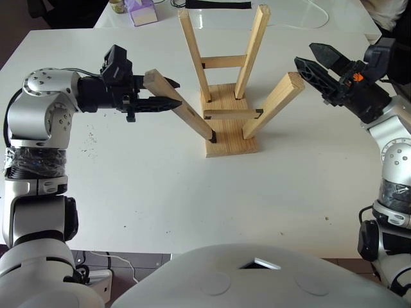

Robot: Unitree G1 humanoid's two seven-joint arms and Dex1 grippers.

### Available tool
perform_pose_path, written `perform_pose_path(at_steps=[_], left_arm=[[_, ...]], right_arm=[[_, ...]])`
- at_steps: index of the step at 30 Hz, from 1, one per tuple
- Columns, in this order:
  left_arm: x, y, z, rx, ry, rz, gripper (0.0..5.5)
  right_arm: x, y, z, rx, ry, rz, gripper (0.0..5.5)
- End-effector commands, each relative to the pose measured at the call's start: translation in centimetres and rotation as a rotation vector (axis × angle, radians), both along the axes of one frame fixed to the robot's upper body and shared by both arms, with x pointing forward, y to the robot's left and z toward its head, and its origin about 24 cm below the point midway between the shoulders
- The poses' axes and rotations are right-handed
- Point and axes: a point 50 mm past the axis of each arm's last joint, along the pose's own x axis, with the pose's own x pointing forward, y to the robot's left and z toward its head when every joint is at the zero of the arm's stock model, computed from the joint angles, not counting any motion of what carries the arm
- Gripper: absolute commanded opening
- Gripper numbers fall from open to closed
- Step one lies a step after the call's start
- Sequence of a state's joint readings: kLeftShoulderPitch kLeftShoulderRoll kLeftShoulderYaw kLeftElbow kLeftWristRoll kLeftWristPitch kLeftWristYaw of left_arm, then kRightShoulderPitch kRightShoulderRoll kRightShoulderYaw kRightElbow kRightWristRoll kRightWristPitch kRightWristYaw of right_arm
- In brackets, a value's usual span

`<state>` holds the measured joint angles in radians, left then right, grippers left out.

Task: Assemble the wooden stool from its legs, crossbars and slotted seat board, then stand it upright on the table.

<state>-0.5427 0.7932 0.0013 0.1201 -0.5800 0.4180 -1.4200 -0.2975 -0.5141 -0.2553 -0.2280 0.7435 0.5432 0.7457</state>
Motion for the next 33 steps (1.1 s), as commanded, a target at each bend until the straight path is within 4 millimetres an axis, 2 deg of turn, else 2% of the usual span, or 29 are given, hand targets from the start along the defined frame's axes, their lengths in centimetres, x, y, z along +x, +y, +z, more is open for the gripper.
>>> perform_pose_path(at_steps=[1, 9, 16, 22, 27, 33], left_arm=[[0.3, -0.5, -0.3, 0.047, -0.003, -0.015, 2.04], [1.2, -1.0, 0.1, 0.099, -0.013, -0.044, 2.04], [1.2, -1.9, 0.3, 0.122, -0.017, -0.062, 2.04], [0.9, -3.0, 0.4, 0.127, -0.032, -0.058, 2.04], [0.8, -3.5, -0.2, 0.166, -0.033, -0.021, 2.04], [1.0, -4.4, -0.1, 0.195, -0.036, -0.016, 2.04]], right_arm=[[-0.2, 0.3, -0.2, 0.033, 0.015, -0.032, 3.20], [-1.2, 2.0, -1.7, 0.064, 0.061, -0.047, 3.20], [-2.5, 3.0, -2.5, -0.035, 0.073, -0.129, 3.20], [-2.4, 3.2, -2.0, -0.016, 0.068, -0.192, 3.20], [-1.6, 2.6, -3.5, -0.110, 0.107, -0.240, 3.20], [-1.6, 3.2, -4.8, -0.169, 0.134, -0.214, 3.20]])
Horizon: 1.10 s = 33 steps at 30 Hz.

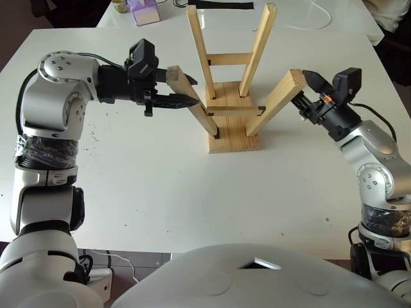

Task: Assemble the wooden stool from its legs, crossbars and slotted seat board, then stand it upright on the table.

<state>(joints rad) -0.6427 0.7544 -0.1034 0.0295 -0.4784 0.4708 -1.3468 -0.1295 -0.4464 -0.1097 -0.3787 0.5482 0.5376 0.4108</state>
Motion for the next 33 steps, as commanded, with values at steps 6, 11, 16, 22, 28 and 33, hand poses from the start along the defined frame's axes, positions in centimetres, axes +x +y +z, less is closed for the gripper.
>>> perform_pose_path(at_steps=[6, 11, 16, 22, 28, 33], left_arm=[[-0.3, -0.8, -2.2, 0.089, 0.059, 0.017, 2.04], [-0.2, -0.9, -2.5, 0.091, 0.069, 0.023, 2.04], [0.4, -1.3, -2.4, 0.113, 0.065, 0.052, 2.04], [0.5, -1.6, -2.2, 0.101, 0.097, 0.055, 2.04], [1.1, -2.3, -2.3, 0.072, 0.156, 0.070, 2.04], [0.5, -2.9, -3.7, 0.128, 0.169, 0.064, 2.04]], right_arm=[[1.6, -2.3, -1.4, -0.002, 0.067, -0.187, 3.20], [2.1, -2.4, -1.0, 0.022, 0.038, -0.227, 3.20], [2.7, -3.5, 1.1, 0.093, -0.074, -0.358, 3.20], [1.7, -2.7, 9.5, 0.310, -0.361, -0.269, 2.74], [0.1, 1.7, 15.0, 0.393, -0.499, -0.028, 1.91], [-1.3, 5.0, 15.5, 0.393, -0.480, 0.173, 1.09]])
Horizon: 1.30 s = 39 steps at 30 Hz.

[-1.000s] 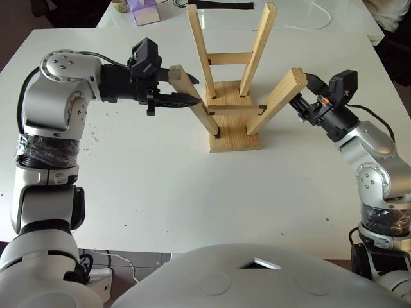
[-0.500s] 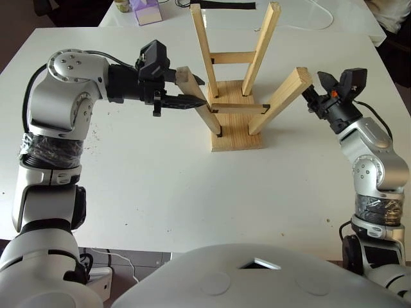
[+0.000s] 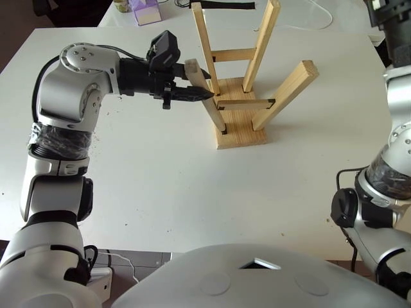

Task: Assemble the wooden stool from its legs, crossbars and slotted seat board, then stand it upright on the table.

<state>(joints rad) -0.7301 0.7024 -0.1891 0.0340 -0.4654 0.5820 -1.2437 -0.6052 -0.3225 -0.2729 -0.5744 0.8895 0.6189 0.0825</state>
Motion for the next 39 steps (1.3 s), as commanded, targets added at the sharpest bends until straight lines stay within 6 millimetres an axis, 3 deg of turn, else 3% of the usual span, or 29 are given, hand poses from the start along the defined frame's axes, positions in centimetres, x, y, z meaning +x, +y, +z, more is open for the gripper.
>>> perform_pose_path(at_steps=[1, 7, 11, 20, 29, 32, 34, 37, 39], left_arm=[[-0.8, -0.5, -4.2, 0.120, 0.119, 0.021, 2.04], [-1.5, -1.2, -5.5, 0.154, 0.114, 0.043, 2.04], [-1.1, -1.1, -5.3, 0.136, 0.115, 0.080, 2.04], [0.7, -1.4, -3.0, 0.018, 0.167, 0.157, 2.04], [0.3, -2.6, -4.5, 0.117, 0.090, 0.158, 2.04], [-0.1, -2.9, -5.1, 0.146, 0.066, 0.167, 2.04], [-0.3, -3.0, -5.3, 0.145, 0.067, 0.175, 2.04], [-0.5, -2.8, -5.6, 0.146, 0.067, 0.187, 2.04], [-0.5, -2.8, -5.6, 0.146, 0.068, 0.183, 2.04]], right_arm=[[-1.0, 2.4, 0.0, -0.067, -0.006, 0.139, 0.99], [-2.0, 5.6, -2.0, -0.241, 0.011, 0.249, 0.03], [-1.8, 6.9, -4.0, -0.368, 0.057, 0.231, 0.00], [-0.2, 7.0, -8.7, -0.672, 0.077, -0.052, 0.00], [1.0, 6.5, -13.1, -0.891, 0.135, -0.203, 0.00], [1.2, 6.1, -12.8, -0.860, 0.141, -0.221, 0.00], [1.1, 6.1, -11.0, -0.693, 0.141, -0.161, 0.00], [1.0, 4.6, -5.8, -0.324, 0.089, -0.043, 0.00], [1.6, 1.2, -1.7, -0.140, 0.020, -0.083, 0.00]])
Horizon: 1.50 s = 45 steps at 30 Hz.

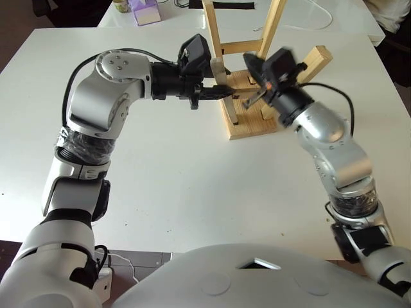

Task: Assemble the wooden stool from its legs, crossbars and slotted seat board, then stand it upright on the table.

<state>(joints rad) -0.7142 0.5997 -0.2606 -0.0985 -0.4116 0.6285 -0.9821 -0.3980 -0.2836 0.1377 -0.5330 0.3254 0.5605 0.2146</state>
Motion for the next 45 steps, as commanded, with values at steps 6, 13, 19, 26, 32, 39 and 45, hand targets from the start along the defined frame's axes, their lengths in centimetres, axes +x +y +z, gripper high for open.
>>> perform_pose_path(at_steps=[6, 13, 19, 26, 32, 39, 45], left_arm=[[-0.6, 1.7, -4.6, 0.113, 0.174, 0.042, 2.04], [-2.4, 4.1, -2.1, 0.087, 0.202, -0.145, 2.04], [-3.2, 5.6, -0.6, 0.128, 0.212, -0.181, 2.04], [-3.3, 4.1, -1.3, 0.141, 0.217, -0.179, 2.04], [-3.0, 3.9, -1.5, 0.087, 0.264, -0.157, 2.04], [-2.4, 2.9, -2.1, 0.118, 0.251, -0.159, 2.04], [-3.1, 2.7, -2.8, 0.144, 0.223, -0.140, 2.04]], right_arm=[[5.2, -15.2, 5.5, 0.047, -0.081, -0.532, 0.00], [4.7, -16.7, -4.2, -0.202, 0.137, -0.529, 0.00], [3.1, -15.6, -6.1, -0.202, 0.158, -0.527, 0.00], [2.0, -13.8, -2.8, -0.158, 0.036, -0.540, 0.00], [2.4, -12.4, 1.5, -0.077, -0.061, -0.456, 0.00], [1.4, -10.1, 5.7, -0.003, -0.187, -0.381, 0.00], [-3.5, -3.1, 10.4, 0.160, -0.288, 0.162, 0.00]])
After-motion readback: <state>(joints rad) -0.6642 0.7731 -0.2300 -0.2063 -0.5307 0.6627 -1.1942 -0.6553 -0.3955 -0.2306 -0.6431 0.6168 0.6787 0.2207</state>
